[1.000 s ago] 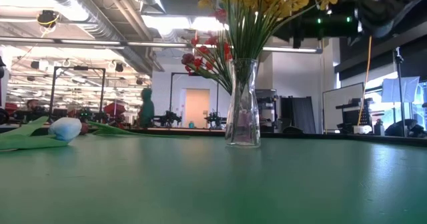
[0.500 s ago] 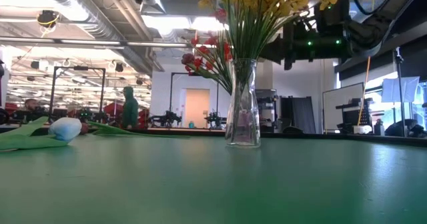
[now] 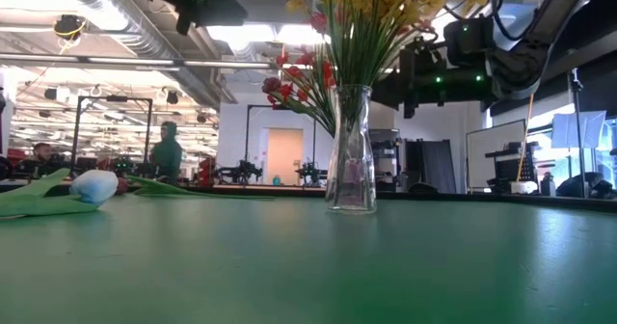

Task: Sort flowers into vase by color
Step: Put the red flowers into the violet vase

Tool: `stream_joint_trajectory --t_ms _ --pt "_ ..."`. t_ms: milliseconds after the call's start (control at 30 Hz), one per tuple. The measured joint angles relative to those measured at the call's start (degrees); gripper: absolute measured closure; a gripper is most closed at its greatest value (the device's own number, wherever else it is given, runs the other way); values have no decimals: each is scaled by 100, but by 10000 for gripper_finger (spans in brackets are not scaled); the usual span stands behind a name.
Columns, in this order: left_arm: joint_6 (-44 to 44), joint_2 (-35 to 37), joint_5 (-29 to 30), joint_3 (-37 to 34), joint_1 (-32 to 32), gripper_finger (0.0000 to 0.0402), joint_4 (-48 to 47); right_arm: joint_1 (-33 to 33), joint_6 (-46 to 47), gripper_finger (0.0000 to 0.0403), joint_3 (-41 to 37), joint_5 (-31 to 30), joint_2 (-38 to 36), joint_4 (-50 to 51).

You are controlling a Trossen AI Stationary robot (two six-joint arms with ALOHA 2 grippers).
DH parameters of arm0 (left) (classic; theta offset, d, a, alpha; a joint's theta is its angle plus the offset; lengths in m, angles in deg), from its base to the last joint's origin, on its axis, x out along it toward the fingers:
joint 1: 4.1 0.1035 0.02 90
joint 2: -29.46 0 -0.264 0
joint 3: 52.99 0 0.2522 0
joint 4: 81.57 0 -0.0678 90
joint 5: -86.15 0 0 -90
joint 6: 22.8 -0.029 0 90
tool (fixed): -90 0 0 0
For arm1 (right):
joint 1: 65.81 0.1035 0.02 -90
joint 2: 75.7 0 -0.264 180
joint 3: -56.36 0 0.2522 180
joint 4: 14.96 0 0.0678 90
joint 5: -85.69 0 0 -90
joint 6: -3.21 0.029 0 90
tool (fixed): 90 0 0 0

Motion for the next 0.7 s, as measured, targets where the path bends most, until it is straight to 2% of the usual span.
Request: stream_joint_trajectory --t_ms 300,600,700 --pt "19 0 2 -47 2 292 -7 0 257 389 0 56 283 -467" --pt "3 0 4 -47 38 292 -79 -70 295 391 0 227 -110 -414" --pt "2 0 9 -47 106 292 -79 -70 509 390 0 471 -167 -412"
